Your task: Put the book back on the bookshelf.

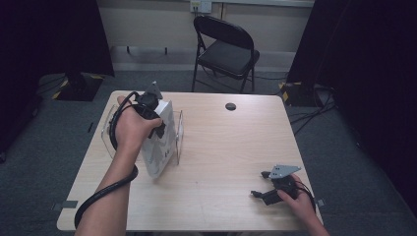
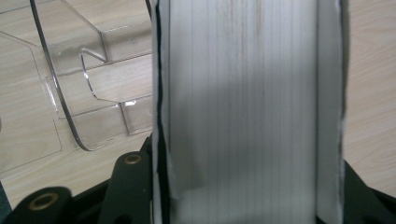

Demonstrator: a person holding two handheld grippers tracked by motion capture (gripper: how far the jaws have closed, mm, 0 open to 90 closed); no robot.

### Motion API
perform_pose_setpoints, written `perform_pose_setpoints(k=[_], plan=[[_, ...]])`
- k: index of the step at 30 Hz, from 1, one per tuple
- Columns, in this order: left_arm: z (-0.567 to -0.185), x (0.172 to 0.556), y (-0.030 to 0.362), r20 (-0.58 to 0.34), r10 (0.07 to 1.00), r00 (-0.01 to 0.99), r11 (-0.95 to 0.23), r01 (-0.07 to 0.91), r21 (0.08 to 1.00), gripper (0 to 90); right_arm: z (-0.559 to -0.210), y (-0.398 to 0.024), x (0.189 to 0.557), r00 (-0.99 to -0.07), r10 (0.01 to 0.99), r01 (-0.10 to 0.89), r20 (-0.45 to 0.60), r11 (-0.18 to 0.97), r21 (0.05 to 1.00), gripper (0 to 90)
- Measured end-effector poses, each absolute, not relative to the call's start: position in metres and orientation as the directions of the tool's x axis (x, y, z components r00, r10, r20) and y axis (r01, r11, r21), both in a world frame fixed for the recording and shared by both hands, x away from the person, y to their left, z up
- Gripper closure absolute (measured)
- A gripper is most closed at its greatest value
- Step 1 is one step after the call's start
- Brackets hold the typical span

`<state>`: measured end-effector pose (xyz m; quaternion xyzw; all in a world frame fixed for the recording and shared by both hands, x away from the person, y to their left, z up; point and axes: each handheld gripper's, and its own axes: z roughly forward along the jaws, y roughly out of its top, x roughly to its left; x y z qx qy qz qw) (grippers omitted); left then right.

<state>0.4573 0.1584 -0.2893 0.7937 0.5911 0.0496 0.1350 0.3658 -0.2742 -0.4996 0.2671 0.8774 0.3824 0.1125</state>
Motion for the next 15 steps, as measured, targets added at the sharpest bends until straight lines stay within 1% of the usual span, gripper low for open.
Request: perform_pose_setpoints(k=[4, 5, 6, 7, 8, 15], plan=[[-0.2899, 0.4602, 0.1575, -0.082, 0.955, 0.284, -0.252, 0.928, 0.274, 52.7, -0.4996, -0.2742, 0.3658, -0.832, 0.555, 0.383, 0.007, 0.565, 0.731, 13.3], [-0.2899, 0.4614, 0.1585, -0.078, 0.951, 0.3, -0.269, 0.924, 0.273, 52.7, -0.4996, -0.2742, 0.3658, -0.832, 0.555, 0.383, 0.007, 0.565, 0.731, 13.3], [-0.2898, 0.4616, 0.1568, -0.082, 0.954, 0.288, -0.256, 0.927, 0.273, 52.7, -0.4996, -0.2742, 0.3659, -0.832, 0.555, 0.382, 0.007, 0.565, 0.731, 13.3], [-0.2897, 0.4624, 0.1565, -0.071, 0.952, 0.296, -0.267, 0.924, 0.272, 52.7, -0.4996, -0.2742, 0.3658, -0.832, 0.555, 0.383, 0.007, 0.565, 0.731, 13.3], [-0.2899, 0.4629, 0.1557, -0.079, 0.956, 0.282, -0.252, 0.929, 0.272, 52.7, -0.4996, -0.2742, 0.3659, -0.832, 0.555, 0.382, 0.007, 0.565, 0.731, 13.3], [-0.2918, 0.4679, 0.1548, -0.086, 0.957, 0.276, -0.243, 0.93, 0.276, 52.8, -0.4995, -0.2743, 0.366, -0.833, 0.554, 0.384, 0.008, 0.566, 0.73, 13.2]])
